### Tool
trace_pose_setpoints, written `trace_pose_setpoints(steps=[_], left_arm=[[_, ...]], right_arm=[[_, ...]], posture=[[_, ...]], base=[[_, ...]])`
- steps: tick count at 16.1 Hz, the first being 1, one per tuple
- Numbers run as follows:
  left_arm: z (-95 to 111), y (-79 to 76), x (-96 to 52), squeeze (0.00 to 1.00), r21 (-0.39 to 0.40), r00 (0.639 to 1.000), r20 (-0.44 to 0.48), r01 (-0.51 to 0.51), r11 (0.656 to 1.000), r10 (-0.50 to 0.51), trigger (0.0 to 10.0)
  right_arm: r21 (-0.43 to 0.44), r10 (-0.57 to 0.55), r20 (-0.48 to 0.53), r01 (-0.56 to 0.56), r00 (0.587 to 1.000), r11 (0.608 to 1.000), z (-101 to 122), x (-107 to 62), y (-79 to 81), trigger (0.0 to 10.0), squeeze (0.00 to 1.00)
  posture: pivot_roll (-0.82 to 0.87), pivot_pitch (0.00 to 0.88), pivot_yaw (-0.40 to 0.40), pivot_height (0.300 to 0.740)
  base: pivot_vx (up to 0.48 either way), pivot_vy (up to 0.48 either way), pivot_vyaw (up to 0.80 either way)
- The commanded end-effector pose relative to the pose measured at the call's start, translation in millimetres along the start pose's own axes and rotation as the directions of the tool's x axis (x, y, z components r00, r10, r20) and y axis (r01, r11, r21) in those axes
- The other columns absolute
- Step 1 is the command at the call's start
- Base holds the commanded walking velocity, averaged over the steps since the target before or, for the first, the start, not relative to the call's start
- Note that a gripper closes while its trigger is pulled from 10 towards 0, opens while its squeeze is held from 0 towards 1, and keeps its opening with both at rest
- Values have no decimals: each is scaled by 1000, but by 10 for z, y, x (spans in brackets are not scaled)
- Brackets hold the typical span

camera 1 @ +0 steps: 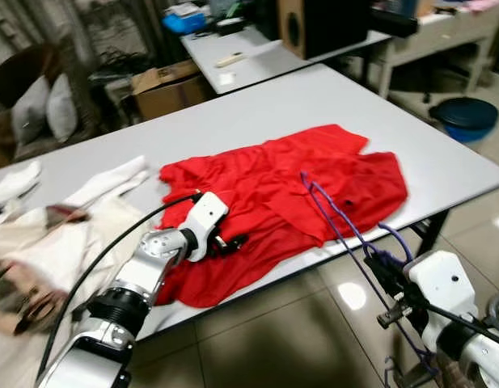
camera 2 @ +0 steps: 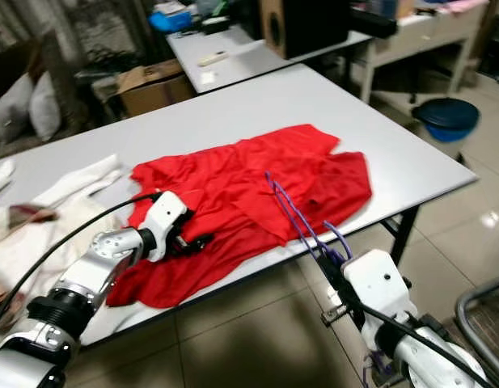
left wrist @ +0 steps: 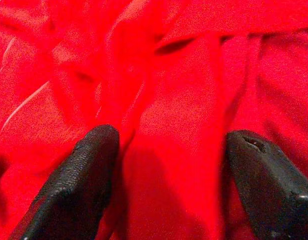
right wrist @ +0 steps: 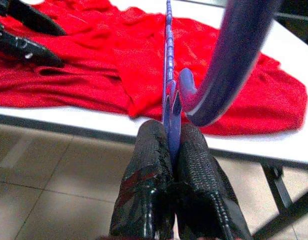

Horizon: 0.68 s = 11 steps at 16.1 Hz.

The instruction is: Hang hanger

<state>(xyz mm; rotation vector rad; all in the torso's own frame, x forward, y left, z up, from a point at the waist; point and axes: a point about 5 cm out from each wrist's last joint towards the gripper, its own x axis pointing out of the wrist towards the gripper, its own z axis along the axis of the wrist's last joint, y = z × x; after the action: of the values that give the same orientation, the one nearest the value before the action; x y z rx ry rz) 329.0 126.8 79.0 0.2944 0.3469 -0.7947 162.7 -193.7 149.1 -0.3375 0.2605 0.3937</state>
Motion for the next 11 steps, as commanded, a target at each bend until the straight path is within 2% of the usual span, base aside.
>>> trace_pose_setpoints(steps=[1, 4, 6, 10, 11], left_arm=[[12, 83, -27, 0, -11, 1000, 9, -28, 1000, 28, 0], [-21, 100, -17, 0, 5, 1000, -15, -27, 1000, 27, 0], [-8, 152, -31, 0, -14, 999, 0, -50, 999, 50, 0], [-116, 278, -124, 0, 18, 989, -70, -133, 991, 134, 0], [-115, 294, -136, 0, 15, 987, -64, -148, 989, 149, 0]], right_arm=[[-4, 0, 19, 0, 1000, 1000, 47, -26, 33, 10000, 0], [4, 3, 15, -3, 1000, 1000, 54, -45, 79, 10000, 0], [-1, 16, 13, -15, 1000, 1000, 53, -50, 99, 10000, 0], [-42, 74, 38, -73, 997, 996, 121, 20, 104, 10000, 0], [-54, 79, 40, -77, 996, 996, 136, 29, 81, 10000, 0]], posture=[[-187, 0, 244, 740], [-188, 0, 249, 740], [-187, 0, 247, 740], [-167, 0, 212, 740], [-161, 0, 201, 740]], base=[[0, 0, 0], [0, 0, 0], [0, 0, 0], [0, 0, 0], [0, 0, 0]])
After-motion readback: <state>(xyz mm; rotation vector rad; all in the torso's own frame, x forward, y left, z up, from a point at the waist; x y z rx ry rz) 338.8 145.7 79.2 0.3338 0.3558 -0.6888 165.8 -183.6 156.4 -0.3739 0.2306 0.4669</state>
